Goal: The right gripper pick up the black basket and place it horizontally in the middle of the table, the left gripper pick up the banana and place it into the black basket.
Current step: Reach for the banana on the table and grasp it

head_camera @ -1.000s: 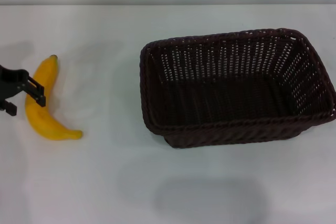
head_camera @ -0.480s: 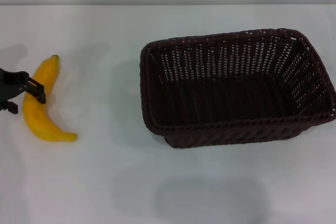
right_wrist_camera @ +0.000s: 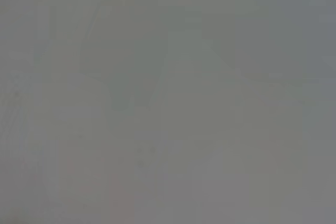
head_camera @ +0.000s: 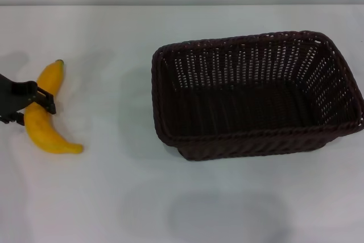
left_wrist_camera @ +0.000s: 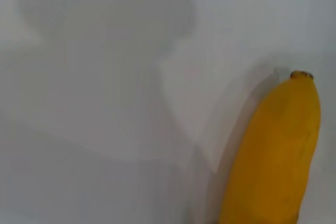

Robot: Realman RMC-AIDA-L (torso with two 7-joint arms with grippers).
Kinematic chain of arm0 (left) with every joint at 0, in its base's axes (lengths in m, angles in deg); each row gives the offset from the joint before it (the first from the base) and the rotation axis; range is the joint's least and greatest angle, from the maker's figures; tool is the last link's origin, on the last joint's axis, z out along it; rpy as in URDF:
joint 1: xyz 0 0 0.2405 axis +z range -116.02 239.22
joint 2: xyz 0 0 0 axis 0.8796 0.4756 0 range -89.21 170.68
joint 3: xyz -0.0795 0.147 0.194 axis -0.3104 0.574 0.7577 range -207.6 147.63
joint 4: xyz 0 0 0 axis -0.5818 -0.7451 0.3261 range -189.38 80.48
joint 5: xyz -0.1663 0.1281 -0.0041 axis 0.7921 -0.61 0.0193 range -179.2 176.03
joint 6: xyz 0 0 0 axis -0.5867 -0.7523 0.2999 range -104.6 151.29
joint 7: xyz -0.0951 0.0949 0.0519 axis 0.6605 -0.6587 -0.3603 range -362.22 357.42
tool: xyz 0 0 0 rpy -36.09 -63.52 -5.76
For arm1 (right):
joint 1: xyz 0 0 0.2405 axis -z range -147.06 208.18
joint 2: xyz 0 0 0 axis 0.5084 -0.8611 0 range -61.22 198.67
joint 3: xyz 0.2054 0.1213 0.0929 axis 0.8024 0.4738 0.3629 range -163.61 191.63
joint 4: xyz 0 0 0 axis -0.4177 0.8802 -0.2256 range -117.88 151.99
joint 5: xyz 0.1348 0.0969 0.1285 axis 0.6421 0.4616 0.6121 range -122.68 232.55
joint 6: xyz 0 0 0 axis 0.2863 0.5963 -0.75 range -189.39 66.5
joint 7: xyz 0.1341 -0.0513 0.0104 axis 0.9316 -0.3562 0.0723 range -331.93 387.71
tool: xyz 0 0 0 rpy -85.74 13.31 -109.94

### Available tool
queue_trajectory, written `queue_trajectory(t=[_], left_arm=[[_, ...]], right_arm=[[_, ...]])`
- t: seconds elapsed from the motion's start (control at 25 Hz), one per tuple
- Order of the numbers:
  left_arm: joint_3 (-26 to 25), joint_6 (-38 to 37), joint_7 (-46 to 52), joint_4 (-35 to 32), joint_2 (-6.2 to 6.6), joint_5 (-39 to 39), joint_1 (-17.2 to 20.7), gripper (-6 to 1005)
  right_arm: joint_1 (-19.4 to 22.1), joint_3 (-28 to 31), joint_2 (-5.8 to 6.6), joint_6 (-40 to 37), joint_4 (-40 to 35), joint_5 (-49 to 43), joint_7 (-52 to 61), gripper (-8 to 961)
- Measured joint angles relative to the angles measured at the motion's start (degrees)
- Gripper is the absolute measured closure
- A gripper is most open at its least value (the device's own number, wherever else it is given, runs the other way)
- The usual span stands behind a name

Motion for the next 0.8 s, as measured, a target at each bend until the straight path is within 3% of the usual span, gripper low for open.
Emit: queue_trajectory(t=[0.56, 0.68, 0.8], left_arm=[[-0.1, -0.1, -2.1, -1.4, -0.54, 0.5, -0.6, 461], [-1.5, 2.1, -5.3, -6.3, -0.52, 6.1, 0.0, 481], [-2.8, 6.8, -9.9, -12.5, 0.13, 16.6, 0.4, 482]], right_arm=[[0.1, -0.3, -0.19, -0.6, 0.0, 0.0, 0.0, 79], [0.2, -0.3, -0.21, -0.6, 0.0, 0.0, 0.0, 79], [0.2, -0.3, -0.22, -0.2, -0.3, 0.1, 0.2, 80]])
